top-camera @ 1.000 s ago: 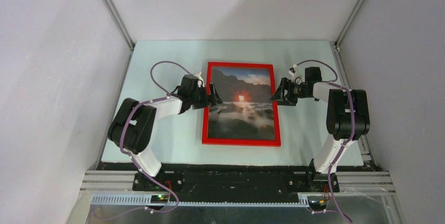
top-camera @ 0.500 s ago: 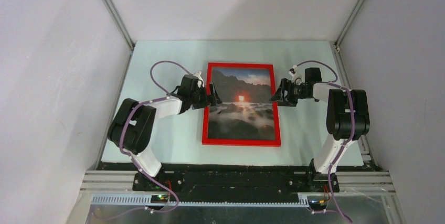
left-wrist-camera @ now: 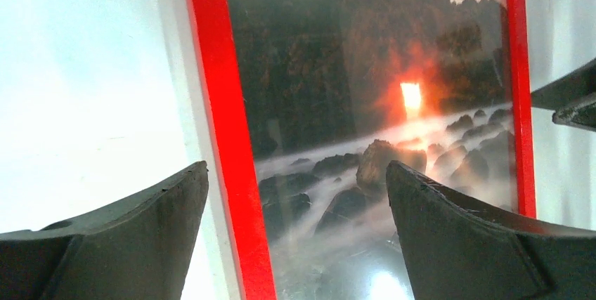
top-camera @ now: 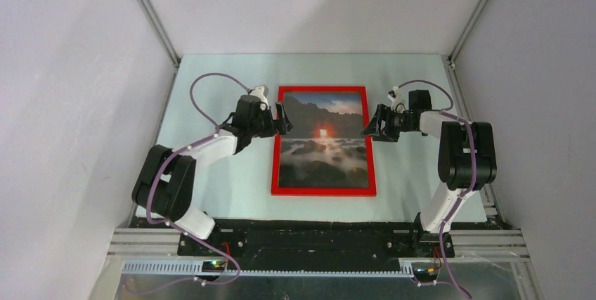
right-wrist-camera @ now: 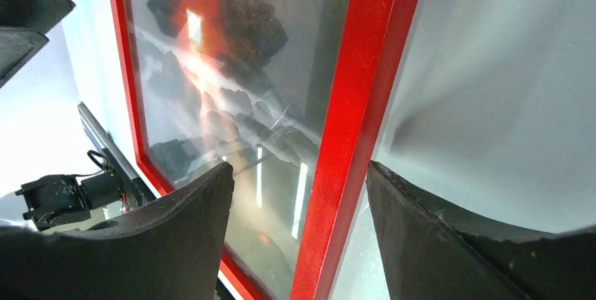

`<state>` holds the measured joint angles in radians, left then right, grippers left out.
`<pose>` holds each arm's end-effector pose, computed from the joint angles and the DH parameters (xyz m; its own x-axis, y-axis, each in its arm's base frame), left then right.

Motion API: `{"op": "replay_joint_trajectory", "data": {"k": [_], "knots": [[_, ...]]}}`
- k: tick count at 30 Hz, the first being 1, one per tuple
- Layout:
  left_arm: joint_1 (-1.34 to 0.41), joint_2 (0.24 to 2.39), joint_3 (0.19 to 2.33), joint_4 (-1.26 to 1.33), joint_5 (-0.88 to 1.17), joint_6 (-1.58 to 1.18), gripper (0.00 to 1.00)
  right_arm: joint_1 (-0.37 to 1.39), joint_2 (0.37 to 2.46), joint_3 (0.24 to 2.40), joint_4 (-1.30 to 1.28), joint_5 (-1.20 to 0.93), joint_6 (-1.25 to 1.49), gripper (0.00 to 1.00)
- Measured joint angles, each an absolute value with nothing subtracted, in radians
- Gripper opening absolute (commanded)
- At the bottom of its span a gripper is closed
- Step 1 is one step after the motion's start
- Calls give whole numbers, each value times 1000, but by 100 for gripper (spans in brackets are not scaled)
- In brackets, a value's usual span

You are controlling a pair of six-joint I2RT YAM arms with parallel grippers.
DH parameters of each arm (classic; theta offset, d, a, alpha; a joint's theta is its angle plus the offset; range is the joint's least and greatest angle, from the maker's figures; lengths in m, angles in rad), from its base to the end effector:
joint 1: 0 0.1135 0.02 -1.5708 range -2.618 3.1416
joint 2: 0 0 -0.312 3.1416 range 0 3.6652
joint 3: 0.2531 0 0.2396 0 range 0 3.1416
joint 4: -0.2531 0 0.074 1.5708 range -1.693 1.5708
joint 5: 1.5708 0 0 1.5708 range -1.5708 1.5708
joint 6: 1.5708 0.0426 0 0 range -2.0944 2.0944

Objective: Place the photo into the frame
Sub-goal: Turn over the photo frame at the center of the board, then reset both arms

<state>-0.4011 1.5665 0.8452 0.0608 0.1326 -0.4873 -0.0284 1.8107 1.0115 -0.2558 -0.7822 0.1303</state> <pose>0.2963 -0.1318 0.2461 -0.7253 -0.1965 -0.6598 0.1624 0.8825 -0.4414 0.3510 0.0201 0.2015 -0.9047 0.1179 -0.4094 -0.2116 0.7097 0.6720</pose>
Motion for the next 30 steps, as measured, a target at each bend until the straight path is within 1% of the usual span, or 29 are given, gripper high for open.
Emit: {"op": "replay_joint_trajectory", "data": {"k": [5, 7, 9, 11, 13, 21, 30], "knots": [[-401, 1517, 845, 55, 53, -461, 100, -28, 1772, 1008, -254, -767, 130, 76], [-402, 1502, 845, 44, 8, -451, 100, -29, 1757, 1008, -253, -759, 130, 79], [-402, 1485, 845, 34, -34, -443, 100, -30, 1746, 1007, -252, -746, 126, 85], [-401, 1463, 845, 25, -75, -438, 100, -34, 1737, 1004, -251, -731, 121, 95], [-393, 1437, 845, 15, -111, -434, 100, -40, 1721, 999, -253, -702, 111, 99], [-297, 1312, 842, 13, -184, -424, 100, -91, 1583, 995, -257, -542, 73, 100], [-234, 1070, 796, 29, -313, -364, 100, -105, 1370, 991, -289, -350, -8, 99]]}}
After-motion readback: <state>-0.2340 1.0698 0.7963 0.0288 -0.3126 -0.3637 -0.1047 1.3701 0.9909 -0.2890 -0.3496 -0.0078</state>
